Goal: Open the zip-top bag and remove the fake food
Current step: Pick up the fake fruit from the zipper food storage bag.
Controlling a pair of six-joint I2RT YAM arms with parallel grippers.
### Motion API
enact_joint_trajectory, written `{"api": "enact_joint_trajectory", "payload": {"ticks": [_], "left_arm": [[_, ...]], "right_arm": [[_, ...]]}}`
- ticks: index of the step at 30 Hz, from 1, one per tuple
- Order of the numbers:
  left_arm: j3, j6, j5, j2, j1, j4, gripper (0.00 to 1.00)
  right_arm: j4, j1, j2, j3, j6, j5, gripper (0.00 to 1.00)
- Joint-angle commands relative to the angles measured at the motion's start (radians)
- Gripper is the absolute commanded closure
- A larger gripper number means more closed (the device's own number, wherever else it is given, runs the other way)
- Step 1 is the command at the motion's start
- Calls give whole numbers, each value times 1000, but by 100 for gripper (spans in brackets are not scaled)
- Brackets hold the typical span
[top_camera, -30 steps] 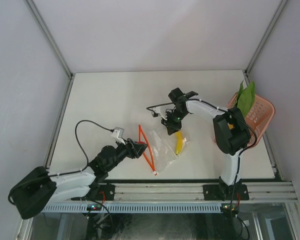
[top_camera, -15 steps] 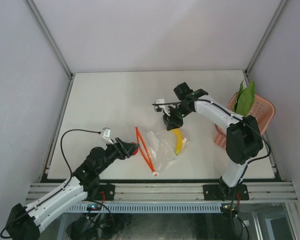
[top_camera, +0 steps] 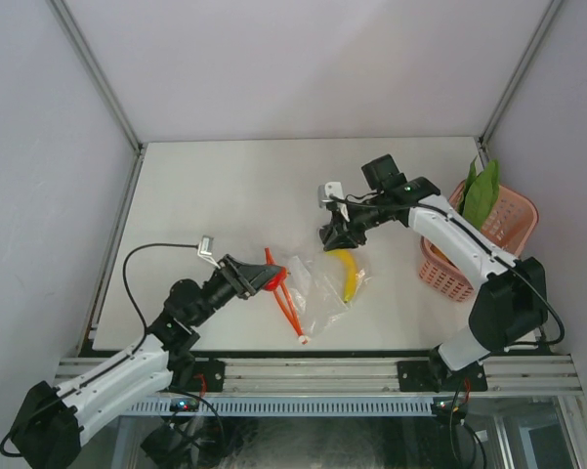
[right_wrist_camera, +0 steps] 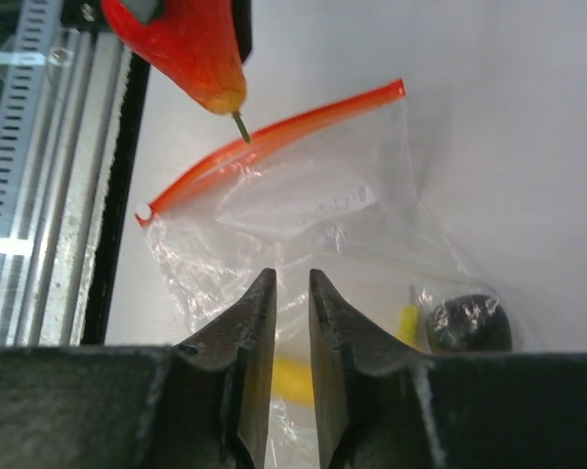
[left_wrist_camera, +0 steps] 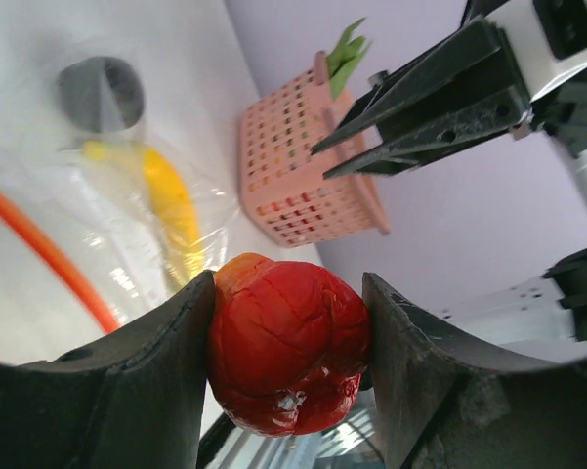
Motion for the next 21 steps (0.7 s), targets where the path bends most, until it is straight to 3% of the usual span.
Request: {"api": "enact_joint_trajectory", "payload": {"ticks": [1, 7, 21], "left_arm": [[24, -126, 36, 62, 9, 283, 76], [41, -206, 78, 187, 8, 475, 76], [120, -397, 29, 544, -49, 905, 76]], "right_arm": [[78, -18, -73, -27, 41, -176, 78], [160, -15, -94, -66, 118, -302, 73], [519, 30, -208, -231, 397, -305, 52]]}}
